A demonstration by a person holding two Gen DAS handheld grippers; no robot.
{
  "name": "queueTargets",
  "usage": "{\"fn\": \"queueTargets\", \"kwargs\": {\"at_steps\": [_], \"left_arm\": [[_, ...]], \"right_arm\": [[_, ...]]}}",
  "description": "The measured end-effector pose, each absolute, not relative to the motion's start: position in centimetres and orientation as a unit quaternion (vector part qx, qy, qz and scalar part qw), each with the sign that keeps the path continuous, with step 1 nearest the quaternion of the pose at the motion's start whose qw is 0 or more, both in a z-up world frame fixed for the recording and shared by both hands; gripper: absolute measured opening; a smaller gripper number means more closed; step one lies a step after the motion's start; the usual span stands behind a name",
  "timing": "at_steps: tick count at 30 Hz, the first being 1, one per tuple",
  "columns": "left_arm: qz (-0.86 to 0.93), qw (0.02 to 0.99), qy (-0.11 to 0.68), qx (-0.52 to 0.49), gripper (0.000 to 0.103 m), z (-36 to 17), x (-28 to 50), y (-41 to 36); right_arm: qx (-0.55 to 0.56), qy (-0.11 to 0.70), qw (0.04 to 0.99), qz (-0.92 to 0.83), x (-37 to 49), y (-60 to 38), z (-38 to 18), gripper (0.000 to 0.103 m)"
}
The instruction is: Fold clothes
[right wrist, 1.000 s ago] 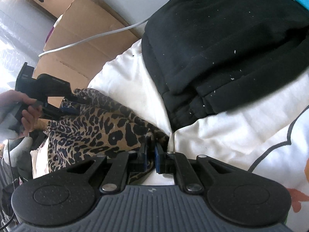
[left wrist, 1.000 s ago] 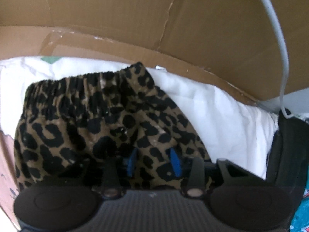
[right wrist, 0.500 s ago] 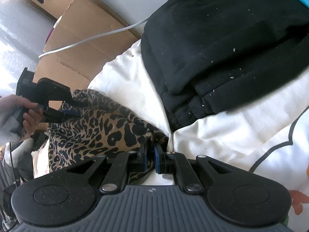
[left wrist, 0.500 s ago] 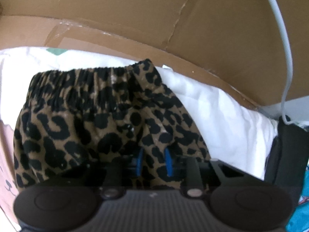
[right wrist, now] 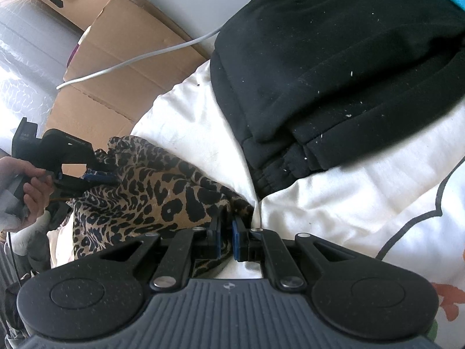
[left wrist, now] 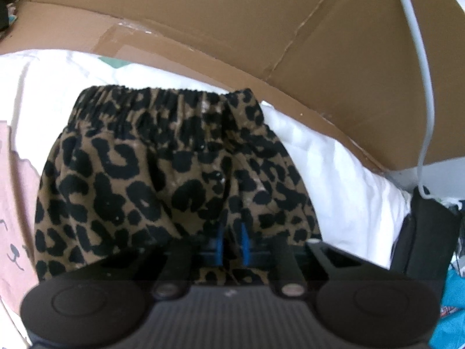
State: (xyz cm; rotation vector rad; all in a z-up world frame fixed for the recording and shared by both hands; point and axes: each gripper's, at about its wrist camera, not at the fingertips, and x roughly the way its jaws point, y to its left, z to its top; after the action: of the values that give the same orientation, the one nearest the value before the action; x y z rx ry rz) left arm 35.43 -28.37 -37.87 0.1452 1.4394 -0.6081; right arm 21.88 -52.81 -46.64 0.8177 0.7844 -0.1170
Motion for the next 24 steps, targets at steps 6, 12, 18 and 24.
{"fn": "queueTargets", "kwargs": {"at_steps": [6,12,18,24], "left_arm": [[-0.281,0.702,0.653,0.041,0.000,-37.4,35.8,-27.1],[-0.310,0.709,0.632,0.035,0.000,-35.6,35.4,-27.0],[-0.333,0.711,0.619,0.035,0.000,-33.8,34.8,-29.0],[-0.343,0.711,0.613,0.039,0.000,-32.5,34.9,-33.1]], "right_arm": [[0.388,0.370,0.842,-0.057,22.0,-52.8,-46.6,0.013],[0.389,0.369,0.842,-0.058,22.0,-52.9,-46.5,0.012],[0.387,0.367,0.844,-0.057,21.9,-52.9,-46.3,0.011],[0.386,0.363,0.846,-0.058,21.7,-52.9,-46.2,0.006]]}}
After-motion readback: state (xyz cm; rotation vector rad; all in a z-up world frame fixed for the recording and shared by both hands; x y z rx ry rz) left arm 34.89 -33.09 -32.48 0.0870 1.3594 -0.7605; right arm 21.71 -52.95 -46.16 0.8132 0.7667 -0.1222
